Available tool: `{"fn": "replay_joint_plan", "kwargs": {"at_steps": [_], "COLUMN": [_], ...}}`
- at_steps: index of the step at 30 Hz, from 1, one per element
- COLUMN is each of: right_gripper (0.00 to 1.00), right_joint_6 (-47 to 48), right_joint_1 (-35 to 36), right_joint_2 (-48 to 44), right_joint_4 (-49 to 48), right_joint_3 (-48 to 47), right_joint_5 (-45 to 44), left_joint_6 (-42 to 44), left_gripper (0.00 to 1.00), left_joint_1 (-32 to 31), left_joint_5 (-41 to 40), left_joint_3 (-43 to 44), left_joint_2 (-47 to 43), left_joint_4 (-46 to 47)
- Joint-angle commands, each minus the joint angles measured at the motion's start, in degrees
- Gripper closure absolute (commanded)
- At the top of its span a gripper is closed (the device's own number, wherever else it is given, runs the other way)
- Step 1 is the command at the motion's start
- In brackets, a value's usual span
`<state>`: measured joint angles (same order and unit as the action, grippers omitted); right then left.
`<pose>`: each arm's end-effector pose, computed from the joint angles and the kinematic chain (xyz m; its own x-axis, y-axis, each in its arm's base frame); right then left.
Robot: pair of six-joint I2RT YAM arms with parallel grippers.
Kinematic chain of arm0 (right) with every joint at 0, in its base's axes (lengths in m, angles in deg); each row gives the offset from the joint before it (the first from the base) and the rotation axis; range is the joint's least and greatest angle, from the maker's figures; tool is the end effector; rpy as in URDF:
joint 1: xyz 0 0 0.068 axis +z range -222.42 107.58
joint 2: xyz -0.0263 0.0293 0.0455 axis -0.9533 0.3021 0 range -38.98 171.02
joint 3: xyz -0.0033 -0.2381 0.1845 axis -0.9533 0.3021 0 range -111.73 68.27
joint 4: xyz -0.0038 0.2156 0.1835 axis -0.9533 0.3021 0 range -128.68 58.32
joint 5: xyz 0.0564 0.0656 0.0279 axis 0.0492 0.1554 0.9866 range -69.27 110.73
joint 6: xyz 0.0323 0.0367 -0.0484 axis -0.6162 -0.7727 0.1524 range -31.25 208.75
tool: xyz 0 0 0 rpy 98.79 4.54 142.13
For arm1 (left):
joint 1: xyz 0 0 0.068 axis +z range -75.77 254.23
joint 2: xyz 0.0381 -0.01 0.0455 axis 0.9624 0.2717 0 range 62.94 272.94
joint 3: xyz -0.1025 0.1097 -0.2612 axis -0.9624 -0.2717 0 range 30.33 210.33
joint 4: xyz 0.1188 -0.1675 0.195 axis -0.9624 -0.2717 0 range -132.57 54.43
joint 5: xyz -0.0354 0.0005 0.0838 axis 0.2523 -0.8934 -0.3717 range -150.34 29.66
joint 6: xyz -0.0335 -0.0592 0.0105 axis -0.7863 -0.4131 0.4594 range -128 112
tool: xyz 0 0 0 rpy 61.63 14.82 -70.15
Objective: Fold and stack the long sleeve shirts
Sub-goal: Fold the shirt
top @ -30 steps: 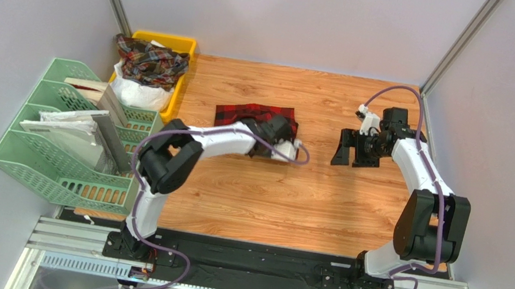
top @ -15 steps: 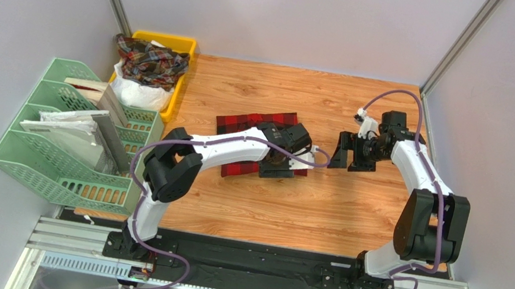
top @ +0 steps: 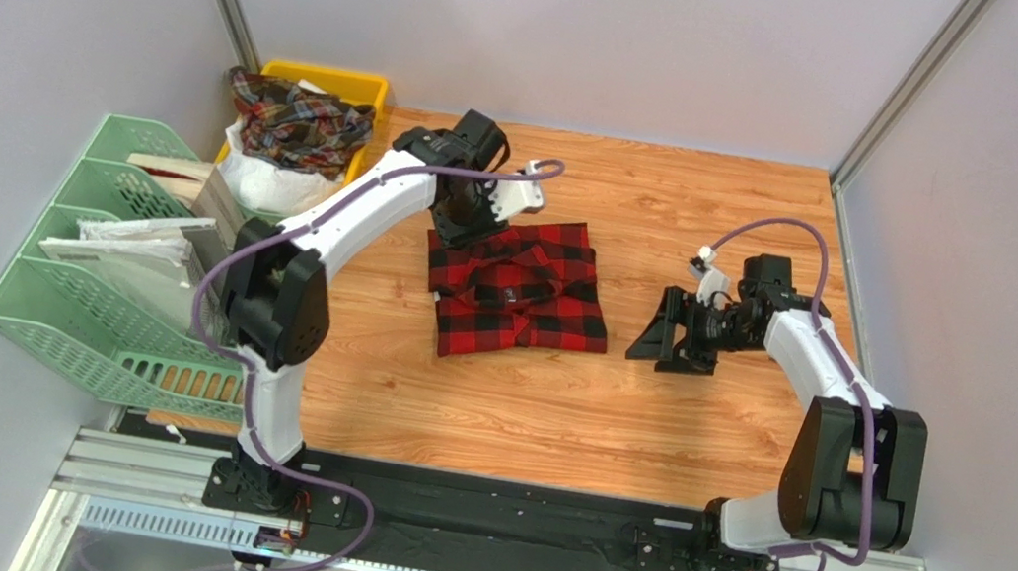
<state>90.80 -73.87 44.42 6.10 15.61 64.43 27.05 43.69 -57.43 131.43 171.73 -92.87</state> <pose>0.2768 0.0314 0.2089 -0.9618 -0.0014 -0.2739 -0.1889 0.7275 0.6596 0.3800 -0.2275 0.2973 -0.3368 0.8647 -0.3726 0.8789 0.4307 0.2051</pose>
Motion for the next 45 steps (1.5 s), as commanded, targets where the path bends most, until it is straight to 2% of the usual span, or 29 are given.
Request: {"fn": "replay_joint_plan", "kwargs": {"at_steps": [1, 4, 8, 10, 11, 12, 14, 16, 17, 19, 23, 26, 28, 29, 30, 32, 35, 37, 38, 39, 40, 45], "right_gripper": [0.28, 0.32, 0.33, 0.34, 0.35, 0.36, 0.40, 0.43, 0.43, 0.43, 0.43, 0.44, 0.50, 0.53, 0.59, 0.63, 0.68, 0.68, 0.68, 0.68, 0.68, 0.64], "right_joint_6": [-2.65, -3.27, -3.45, -2.84, -2.31, -2.31, -0.38, -0.63, -0.81, -0.47, 0.94, 1.65, 1.82, 2.08, 3.13, 5.59, 14.36, 24.99, 30.86, 34.66, 42.44, 63.31], "right_joint_1": [0.22, 0.14, -0.13, -0.74, -0.92, -1.27, -1.27, -1.27, -0.92, -0.31, 3.02, 6.62, 8.47, 9.44, 11.54, 15.05, 20.85, 24.02, 27.78, 29.21, 30.53, 34.23], "right_joint_2": [-0.60, -1.13, -2.18, -1.83, -1.22, 0.00, 1.94, 5.28, 6.16, 8.53, 11.96, 16.51, 19.95, 23.44, 25.05, 29.69, 33.49, 36.74, 37.97, 38.16, 37.72, 33.15], "right_joint_4": [-2.42, -2.06, -0.83, 0.31, 0.57, 0.75, 1.02, 1.54, 1.89, 2.77, 2.87, 0.15, -0.83, -1.18, -1.88, -2.76, -5.13, -5.84, -2.88, -3.11, -3.81, -5.90], "right_joint_3": [0.46, 0.19, -0.68, -2.34, -3.14, -3.93, -6.99, -9.02, -10.69, -12.02, -13.43, -14.13, -17.02, -18.16, -19.48, -23.26, -28.36, -31.17, -35.19, -35.40, -34.97, -30.67], "right_joint_5": [4.46, 3.67, 2.27, 0.43, -1.67, -3.08, -6.94, -8.72, -9.42, -11.08, -16.44, -20.66, -21.81, -22.95, -24.00, -26.55, -27.27, -25.78, -27.34, -27.96, -28.75, -21.65], "left_joint_6": [7.05, 6.44, -0.39, -4.44, -7.68, -13.89, -20.17, -27.20, -28.70, -28.64, -26.09, -23.36, -24.67, -26.24, -26.61, -26.18, -23.98, -23.71, -24.32, -27.46, -29.75, -41.71], "left_gripper": [0.57, 0.64, 0.72, 0.71, 0.71, 0.71, 0.70, 0.69, 0.67, 0.65, 0.59, 0.59, 0.58, 0.57, 0.56, 0.56, 0.56, 0.57, 0.57, 0.58, 0.58, 0.59], "left_joint_1": [0.66, 0.93, -1.44, -6.79, -9.16, -14.75, -21.97, -23.94, -23.51, -21.59, -11.68, -4.65, -0.59, 3.61, 5.48, 9.34, 11.38, 12.17, 13.22, 14.01, 16.20, 21.14], "left_joint_5": [0.26, -0.72, 5.33, 8.14, 12.51, 14.64, 22.19, 30.34, 31.44, 32.24, 33.03, 34.87, 38.45, 40.13, 41.28, 41.91, 40.77, 40.59, 40.85, 41.29, 42.68, 42.53], "left_joint_3": [0.32, 1.03, -2.30, -6.43, -7.66, -8.98, -8.12, -6.18, -5.66, -4.51, -8.19, -11.88, -15.31, -16.28, -18.02, -19.53, -22.34, -24.80, -26.99, -28.40, -29.98, -39.56], "left_joint_2": [8.26, 12.93, 12.50, 10.48, 9.69, 8.99, 8.98, 7.58, 5.23, 1.97, -9.62, -14.73, -16.94, -18.51, -19.23, -20.80, -22.74, -23.89, -25.02, -25.64, -26.26, -29.34], "left_joint_4": [2.88, 3.60, 2.28, 1.14, 1.31, 1.40, 1.05, 2.18, 2.80, 2.98, 4.47, 5.09, 7.46, 7.99, 8.69, 8.78, 8.78, 9.66, 10.27, 12.54, 14.13, 22.82]}}
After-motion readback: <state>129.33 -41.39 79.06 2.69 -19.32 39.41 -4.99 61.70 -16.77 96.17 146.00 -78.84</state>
